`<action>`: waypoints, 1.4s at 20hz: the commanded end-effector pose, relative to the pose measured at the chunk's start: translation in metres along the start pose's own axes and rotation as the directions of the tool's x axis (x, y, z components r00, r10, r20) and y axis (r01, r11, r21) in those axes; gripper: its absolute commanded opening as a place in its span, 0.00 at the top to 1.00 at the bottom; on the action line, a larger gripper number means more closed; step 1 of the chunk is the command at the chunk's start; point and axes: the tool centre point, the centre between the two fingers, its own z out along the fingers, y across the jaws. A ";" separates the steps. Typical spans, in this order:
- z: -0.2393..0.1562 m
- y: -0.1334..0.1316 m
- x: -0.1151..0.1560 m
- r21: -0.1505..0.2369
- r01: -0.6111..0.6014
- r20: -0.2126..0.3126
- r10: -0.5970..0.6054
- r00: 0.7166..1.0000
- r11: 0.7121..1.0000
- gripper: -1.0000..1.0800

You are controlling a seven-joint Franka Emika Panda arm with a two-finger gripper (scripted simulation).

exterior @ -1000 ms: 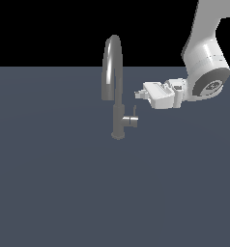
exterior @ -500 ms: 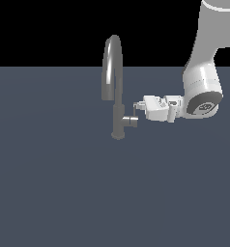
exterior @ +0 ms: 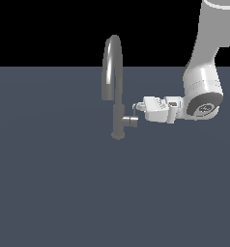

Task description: Turn on the faucet by rotating a designated handle.

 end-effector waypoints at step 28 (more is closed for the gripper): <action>0.000 0.061 -0.002 0.004 0.008 -0.001 -0.008 1.000 1.000 1.00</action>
